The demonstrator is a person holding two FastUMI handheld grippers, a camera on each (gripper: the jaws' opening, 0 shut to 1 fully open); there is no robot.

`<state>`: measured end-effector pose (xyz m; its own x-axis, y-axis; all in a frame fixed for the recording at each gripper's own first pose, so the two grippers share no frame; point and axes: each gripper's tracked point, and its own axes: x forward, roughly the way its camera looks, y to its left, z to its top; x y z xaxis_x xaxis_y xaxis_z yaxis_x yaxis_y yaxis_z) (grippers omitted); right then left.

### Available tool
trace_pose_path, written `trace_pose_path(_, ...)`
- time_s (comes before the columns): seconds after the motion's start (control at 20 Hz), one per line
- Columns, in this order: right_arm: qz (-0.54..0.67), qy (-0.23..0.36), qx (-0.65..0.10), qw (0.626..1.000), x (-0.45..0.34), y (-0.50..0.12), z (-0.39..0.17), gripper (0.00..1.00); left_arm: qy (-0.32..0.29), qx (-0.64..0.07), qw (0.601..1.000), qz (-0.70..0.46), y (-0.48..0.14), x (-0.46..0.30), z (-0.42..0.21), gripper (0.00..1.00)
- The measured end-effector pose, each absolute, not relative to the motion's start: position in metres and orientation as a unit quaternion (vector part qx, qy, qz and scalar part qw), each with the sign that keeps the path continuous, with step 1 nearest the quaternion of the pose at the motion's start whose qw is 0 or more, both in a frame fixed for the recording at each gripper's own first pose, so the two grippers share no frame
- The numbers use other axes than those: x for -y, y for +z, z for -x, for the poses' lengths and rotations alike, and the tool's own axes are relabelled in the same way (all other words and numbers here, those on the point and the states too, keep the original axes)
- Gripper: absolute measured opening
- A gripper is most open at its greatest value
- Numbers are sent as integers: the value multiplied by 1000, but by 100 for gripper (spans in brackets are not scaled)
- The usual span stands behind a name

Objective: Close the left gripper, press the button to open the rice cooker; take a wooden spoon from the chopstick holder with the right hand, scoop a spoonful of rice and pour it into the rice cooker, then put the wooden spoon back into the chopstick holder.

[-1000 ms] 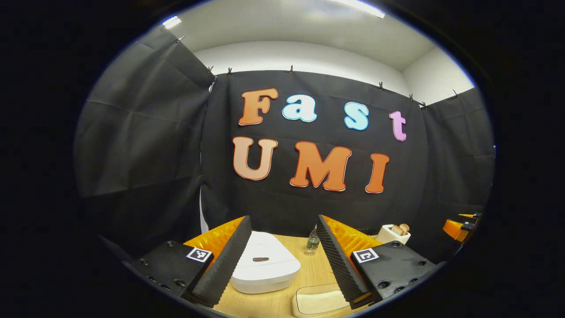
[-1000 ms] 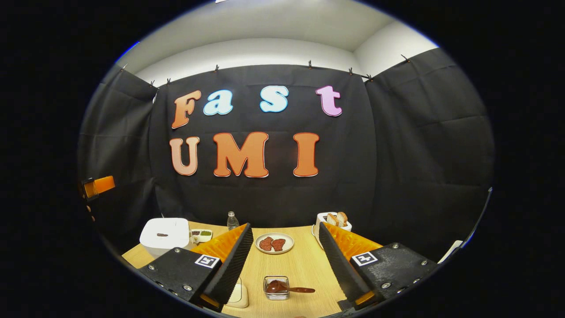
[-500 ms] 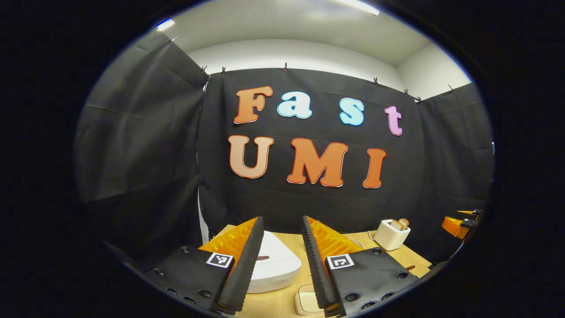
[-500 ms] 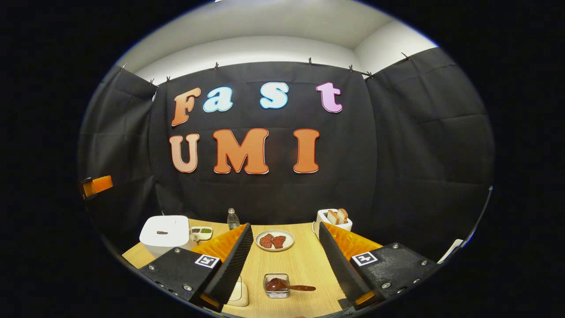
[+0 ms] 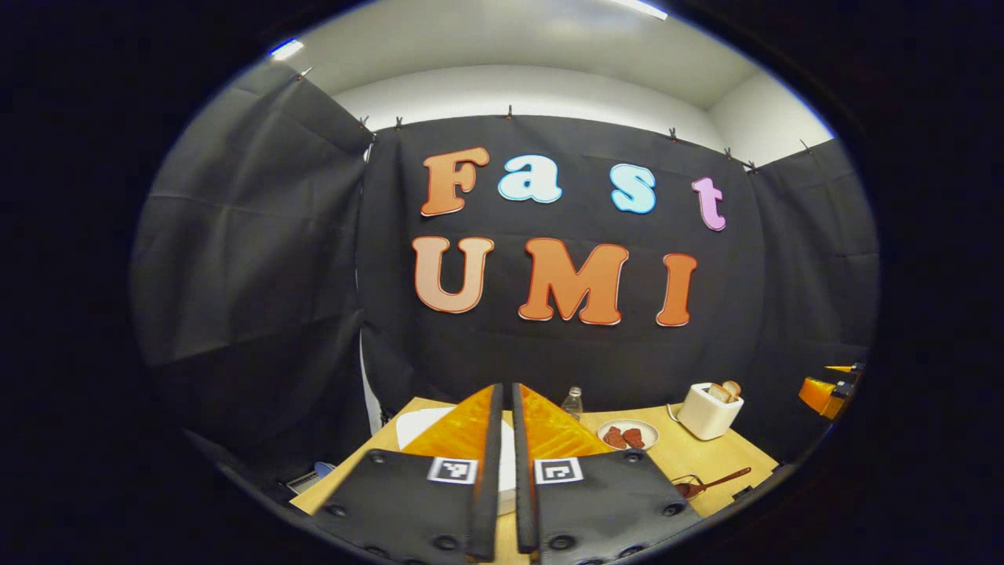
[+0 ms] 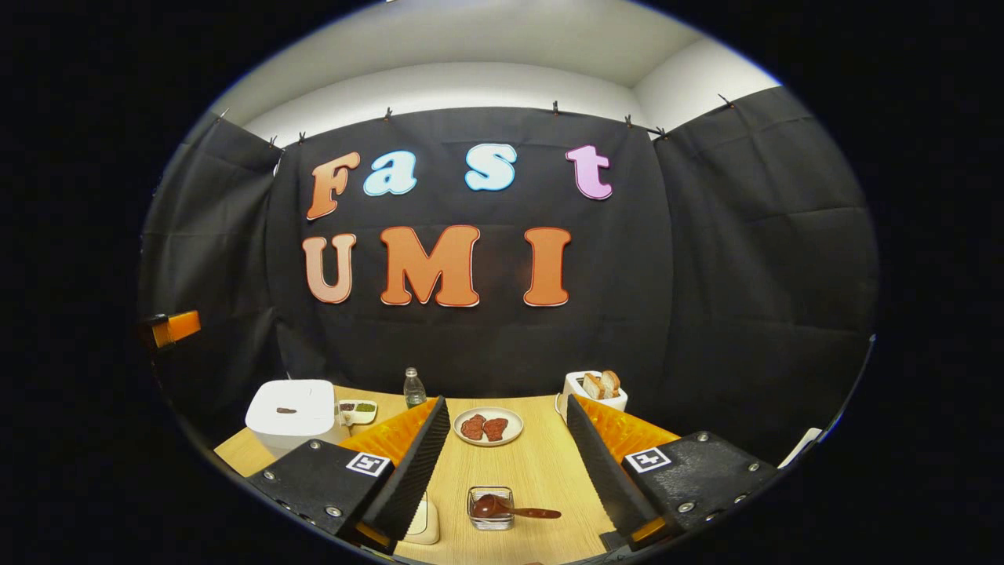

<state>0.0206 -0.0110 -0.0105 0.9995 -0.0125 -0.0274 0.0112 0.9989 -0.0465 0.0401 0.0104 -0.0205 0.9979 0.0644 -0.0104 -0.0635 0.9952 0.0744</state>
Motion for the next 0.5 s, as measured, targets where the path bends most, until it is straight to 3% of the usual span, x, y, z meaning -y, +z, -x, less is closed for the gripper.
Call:
trace_pose_path(0.05,22,-6,-16,1000,11,-12,-22,93,27,-6,999,-31,-22,-6,-40,0)
trace_pose_path(0.1,20,-6,-19,1000,11,-13,-23,93,25,-10,999,-27,-26,-3,-43,9)
trace_pose_path(0.25,20,-10,-23,999,12,-16,-27,93,6,-29,1000,-11,-38,-1,-55,3)
trace_pose_path(0.5,29,-16,-32,999,16,-23,-31,93,-6,-85,996,17,-77,-13,-102,5)
